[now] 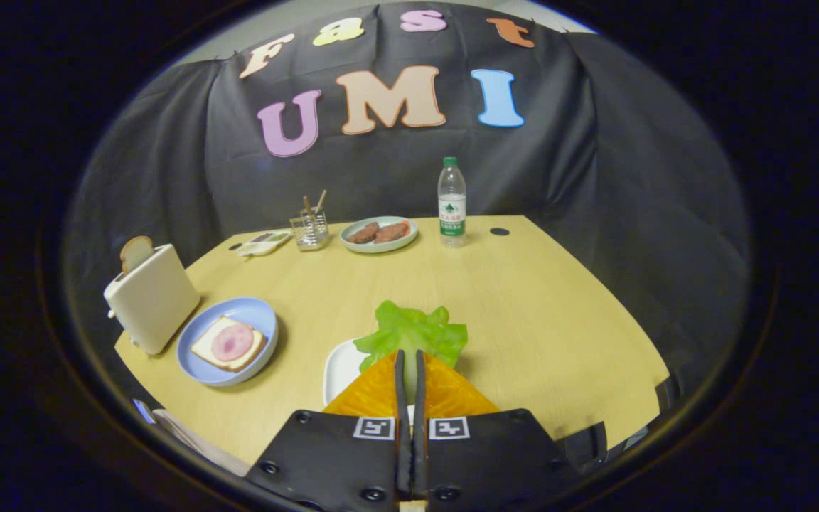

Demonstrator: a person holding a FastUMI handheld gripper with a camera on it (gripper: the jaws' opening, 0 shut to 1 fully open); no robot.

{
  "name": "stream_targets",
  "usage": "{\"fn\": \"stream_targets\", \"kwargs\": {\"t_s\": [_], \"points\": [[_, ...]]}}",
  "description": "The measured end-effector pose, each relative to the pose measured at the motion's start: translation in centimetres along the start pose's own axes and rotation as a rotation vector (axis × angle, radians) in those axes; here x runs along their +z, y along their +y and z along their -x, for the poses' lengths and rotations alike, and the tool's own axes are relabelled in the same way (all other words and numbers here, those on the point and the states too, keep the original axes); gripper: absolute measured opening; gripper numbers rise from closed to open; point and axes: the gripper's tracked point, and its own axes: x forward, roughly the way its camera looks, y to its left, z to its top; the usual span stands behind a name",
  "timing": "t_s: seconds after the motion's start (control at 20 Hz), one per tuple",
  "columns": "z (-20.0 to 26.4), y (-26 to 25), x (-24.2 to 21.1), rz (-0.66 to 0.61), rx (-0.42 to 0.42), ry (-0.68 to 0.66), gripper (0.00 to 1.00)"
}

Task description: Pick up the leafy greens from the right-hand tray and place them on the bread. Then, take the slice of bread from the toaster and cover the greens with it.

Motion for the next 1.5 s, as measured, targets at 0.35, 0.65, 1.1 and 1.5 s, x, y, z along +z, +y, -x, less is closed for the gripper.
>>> {"fn": "stream_targets", "kwargs": {"t_s": [0.35, 0.65, 1.1, 1.5], "points": [[2.5, 9.8, 3.0, 0.087, 0.158, -0.075, 0.04], [2.6, 20.4, 3.1, 0.142, 0.332, -0.095, 0.04], [-3.1, 26.3, -2.5, 0.168, 0.386, 0.028, 0.04], [-4.4, 23.1, -6.0, 0.206, 0.300, 0.109, 0.04]]}}
